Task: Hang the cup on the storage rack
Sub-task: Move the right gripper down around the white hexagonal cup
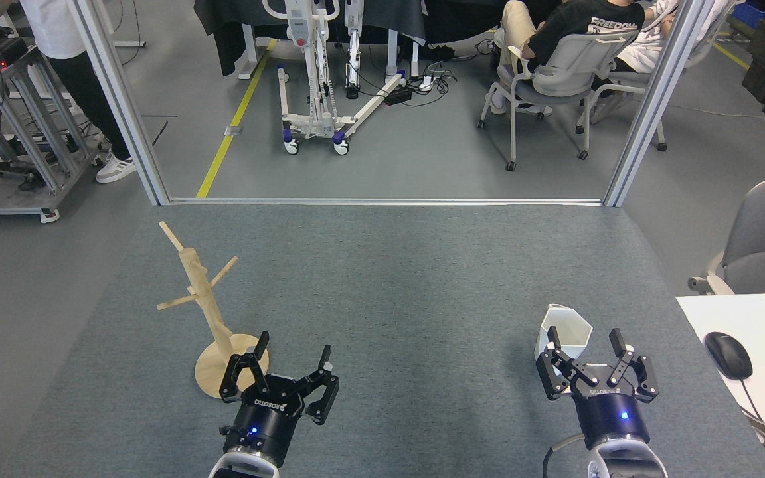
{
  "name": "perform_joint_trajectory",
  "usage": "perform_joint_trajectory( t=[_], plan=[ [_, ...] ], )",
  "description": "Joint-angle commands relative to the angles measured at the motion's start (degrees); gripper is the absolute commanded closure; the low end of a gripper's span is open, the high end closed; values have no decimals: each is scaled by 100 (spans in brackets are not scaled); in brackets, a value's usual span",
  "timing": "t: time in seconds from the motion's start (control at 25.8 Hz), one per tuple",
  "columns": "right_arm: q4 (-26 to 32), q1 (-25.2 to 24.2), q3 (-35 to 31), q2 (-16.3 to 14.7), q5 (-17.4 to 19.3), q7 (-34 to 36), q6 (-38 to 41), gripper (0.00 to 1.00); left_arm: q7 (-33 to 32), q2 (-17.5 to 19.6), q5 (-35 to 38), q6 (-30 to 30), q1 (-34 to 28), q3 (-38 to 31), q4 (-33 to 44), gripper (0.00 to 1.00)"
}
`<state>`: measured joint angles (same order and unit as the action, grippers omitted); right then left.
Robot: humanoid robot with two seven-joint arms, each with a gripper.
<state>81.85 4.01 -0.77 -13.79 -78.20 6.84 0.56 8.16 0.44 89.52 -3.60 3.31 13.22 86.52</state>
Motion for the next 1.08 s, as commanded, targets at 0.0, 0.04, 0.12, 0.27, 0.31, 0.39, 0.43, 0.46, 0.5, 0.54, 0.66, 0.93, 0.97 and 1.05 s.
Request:
perform_joint_trajectory(
  t=[0.0,0.04,0.12,0.27,0.31,0.39,0.43,0.46,0.5,0.54,0.66,0.93,0.97,1.05],
  plan=[
    [68,-93,-20,52,-2,1,6,0,-16,8,-4,-27,-41,-136,-13,0],
    [68,-93,-20,43,-2,1,-3,0,-60,8,-4,-36,-32,-136,-30,0],
    [68,-93,-11,-1,-2,-8,-3,0,11,8,-4,-53,-50,-144,40,0],
    [-11,-85,-29,-62,6,1,59,0,72,87,-4,-71,3,-144,75,0],
    [-64,-67,-29,-98,15,-8,68,0,72,96,-4,-88,20,-144,58,0],
    [-266,-32,-29,-256,15,-34,68,0,72,96,-4,-124,29,-144,40,0],
    [-424,-23,-29,-344,15,-34,68,0,72,96,-4,-150,29,-144,40,0],
    [-547,-14,-20,-388,15,-52,76,0,72,96,-4,-176,20,-144,40,0],
    [-644,-5,-20,-388,15,-60,103,0,72,96,-4,-220,20,-144,40,0],
    [-758,3,-20,-388,15,-60,147,0,72,87,-4,-264,29,-144,58,0],
    [-1373,205,24,-388,15,-60,173,0,81,79,-4,-299,-15,-144,75,0],
    [-1927,548,112,-326,24,-78,164,0,81,79,-13,-282,-6,-109,260,0],
    [-2006,610,121,-335,24,-78,173,0,81,79,-4,-282,-15,-109,313,0],
    [-2200,741,147,-344,24,-78,164,0,72,79,-4,-291,-32,-100,339,0]
  ],
)
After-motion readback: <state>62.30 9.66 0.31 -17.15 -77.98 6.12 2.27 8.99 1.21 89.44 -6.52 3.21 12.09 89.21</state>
